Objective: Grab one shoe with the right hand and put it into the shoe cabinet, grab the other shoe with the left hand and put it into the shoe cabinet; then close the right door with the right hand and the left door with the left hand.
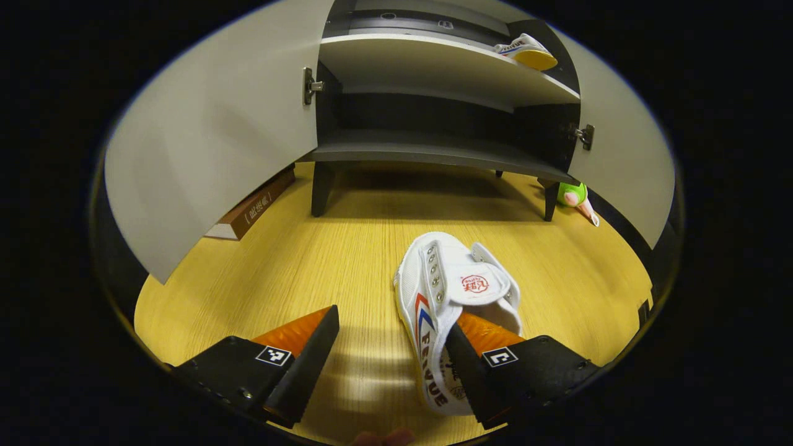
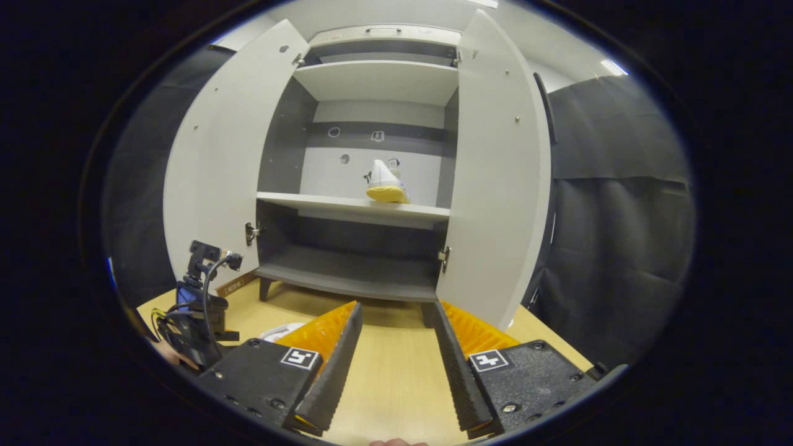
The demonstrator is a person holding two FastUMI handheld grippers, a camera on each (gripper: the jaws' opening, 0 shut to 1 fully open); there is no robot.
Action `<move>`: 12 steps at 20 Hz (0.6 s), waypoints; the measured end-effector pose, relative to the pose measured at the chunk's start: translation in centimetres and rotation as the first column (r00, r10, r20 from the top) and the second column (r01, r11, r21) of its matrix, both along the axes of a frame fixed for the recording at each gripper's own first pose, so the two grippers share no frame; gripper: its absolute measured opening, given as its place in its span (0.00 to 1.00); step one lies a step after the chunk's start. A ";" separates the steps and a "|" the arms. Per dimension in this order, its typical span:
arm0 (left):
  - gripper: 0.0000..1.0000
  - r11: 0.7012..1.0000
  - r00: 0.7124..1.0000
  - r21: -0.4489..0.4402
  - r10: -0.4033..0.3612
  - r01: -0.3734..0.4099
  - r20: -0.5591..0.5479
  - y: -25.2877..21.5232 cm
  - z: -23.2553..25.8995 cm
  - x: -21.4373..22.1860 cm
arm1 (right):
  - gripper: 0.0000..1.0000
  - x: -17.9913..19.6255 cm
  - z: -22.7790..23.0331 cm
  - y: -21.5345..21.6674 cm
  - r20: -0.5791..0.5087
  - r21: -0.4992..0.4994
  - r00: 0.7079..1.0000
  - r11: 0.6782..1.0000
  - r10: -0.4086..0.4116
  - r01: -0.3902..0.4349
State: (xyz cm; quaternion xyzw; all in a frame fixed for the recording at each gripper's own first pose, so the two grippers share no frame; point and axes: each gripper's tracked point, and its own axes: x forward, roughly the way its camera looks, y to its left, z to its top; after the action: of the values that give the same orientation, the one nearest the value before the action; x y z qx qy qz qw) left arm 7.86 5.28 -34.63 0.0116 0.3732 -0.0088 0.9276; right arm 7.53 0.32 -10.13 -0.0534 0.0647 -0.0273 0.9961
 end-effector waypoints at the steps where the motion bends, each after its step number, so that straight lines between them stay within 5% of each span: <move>1: 0.96 1.000 1.000 -0.005 -0.002 0.002 -0.001 -0.1 -0.3 0.3 | 0.75 0.2 -0.1 -0.1 -0.004 0.002 1.000 1.000 -0.002 0.002; 9: 0.88 0.999 1.000 -0.045 -0.005 0.006 0.014 -1.0 -1.1 2.1 | 0.75 1.8 -0.7 0.0 -0.024 -0.002 1.000 1.000 -0.005 0.004; 12: 0.72 0.996 0.999 -0.091 -0.019 0.022 0.032 -2.2 -0.8 2.5 | 0.75 2.1 -1.1 0.4 -0.032 -0.012 0.999 1.000 0.002 -0.002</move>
State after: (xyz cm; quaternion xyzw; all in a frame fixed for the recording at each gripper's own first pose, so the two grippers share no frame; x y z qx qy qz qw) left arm 10.31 3.10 -35.44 -0.0267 0.3578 -0.0350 0.9328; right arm 9.60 0.70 -11.22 -0.0598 0.0806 -0.0259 0.9946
